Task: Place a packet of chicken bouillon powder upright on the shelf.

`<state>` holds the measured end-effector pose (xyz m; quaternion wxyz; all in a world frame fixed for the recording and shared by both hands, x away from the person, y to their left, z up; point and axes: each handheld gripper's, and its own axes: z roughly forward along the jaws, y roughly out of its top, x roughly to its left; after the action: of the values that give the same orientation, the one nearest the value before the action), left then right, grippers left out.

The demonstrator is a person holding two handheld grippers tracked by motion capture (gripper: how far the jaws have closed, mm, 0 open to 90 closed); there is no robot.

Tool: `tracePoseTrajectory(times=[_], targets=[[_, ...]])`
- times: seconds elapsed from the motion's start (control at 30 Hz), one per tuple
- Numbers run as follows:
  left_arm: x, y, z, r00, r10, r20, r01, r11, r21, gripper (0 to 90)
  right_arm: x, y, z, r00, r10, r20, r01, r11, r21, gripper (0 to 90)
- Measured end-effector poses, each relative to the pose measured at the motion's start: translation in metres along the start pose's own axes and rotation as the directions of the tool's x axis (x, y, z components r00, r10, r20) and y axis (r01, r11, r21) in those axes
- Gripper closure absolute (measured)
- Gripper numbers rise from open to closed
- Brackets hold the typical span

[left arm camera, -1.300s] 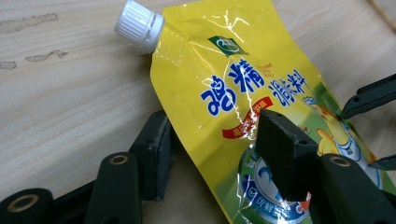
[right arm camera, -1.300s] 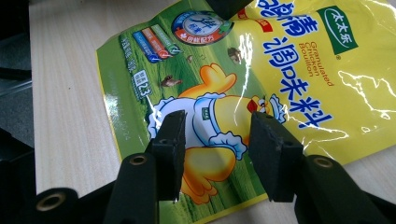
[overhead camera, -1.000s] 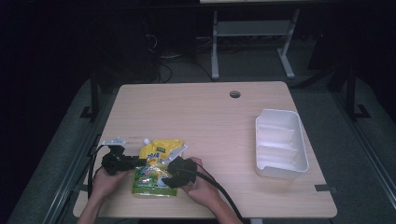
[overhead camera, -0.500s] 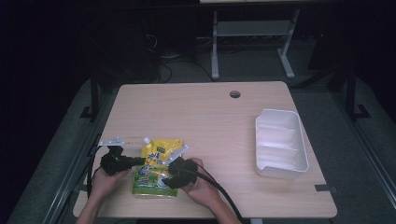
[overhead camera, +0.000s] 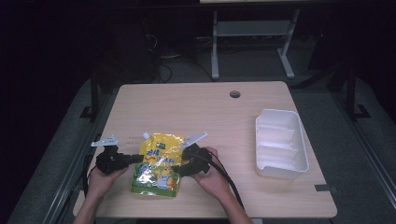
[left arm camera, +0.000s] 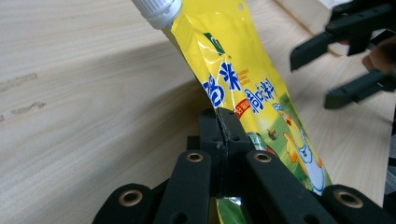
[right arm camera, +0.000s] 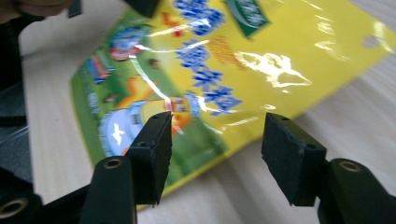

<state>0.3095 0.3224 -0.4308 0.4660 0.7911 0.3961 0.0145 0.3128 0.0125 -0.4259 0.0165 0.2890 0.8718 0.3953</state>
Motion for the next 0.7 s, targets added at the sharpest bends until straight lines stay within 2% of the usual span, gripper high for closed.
tracePoseTrajectory(times=[0.1,0.27,0.4,0.5,0.57,0.6,0.63,0.7], targets=[[-0.003,0.001,-0.003,0.9999,0.014,0.005,-0.014,0.9998,-0.014,90.0,-0.01,0.002,-0.003,0.9993,0.03,0.019,-0.03,1.0,-0.004,40.2],[-0.006,0.003,-0.005,0.9994,0.033,0.011,-0.032,0.999,-0.029,90.0,-0.03,0.004,-0.003,0.9947,0.103,-0.009,-0.103,0.995,-0.012,39.1],[-0.008,0.004,-0.006,0.9987,0.044,0.026,-0.043,0.9982,-0.042,90.0,-0.041,0.006,0.0,0.9864,0.15,-0.066,-0.153,0.987,-0.039,39.3],[-0.01,0.005,-0.008,0.9965,0.072,0.043,-0.069,0.9961,-0.054,90.0,-0.047,0.009,0.005,0.9754,0.182,-0.124,-0.189,0.981,-0.043,40.8],[-0.012,0.006,-0.007,0.9951,0.084,0.052,-0.081,0.995,-0.059,90.0,-0.049,0.01,0.011,0.9662,0.193,-0.171,-0.204,0.978,-0.05,42.7],[-0.012,0.006,-0.007,0.9951,0.084,0.052,-0.081,0.995,-0.059,90.0,-0.049,0.01,0.011,0.9662,0.193,-0.171,-0.204,0.978,-0.05,42.7],[-0.012,0.006,-0.007,0.9944,0.09,0.054,-0.087,0.9944,-0.06,90.0,-0.05,0.012,0.013,0.96,0.197,-0.199,-0.211,0.976,-0.055,44.9],[-0.013,0.006,-0.007,0.9931,0.098,0.064,-0.094,0.9936,-0.061,90.0,-0.05,0.012,0.014,0.9591,0.194,-0.206,-0.21,0.976,-0.059,45.8]])
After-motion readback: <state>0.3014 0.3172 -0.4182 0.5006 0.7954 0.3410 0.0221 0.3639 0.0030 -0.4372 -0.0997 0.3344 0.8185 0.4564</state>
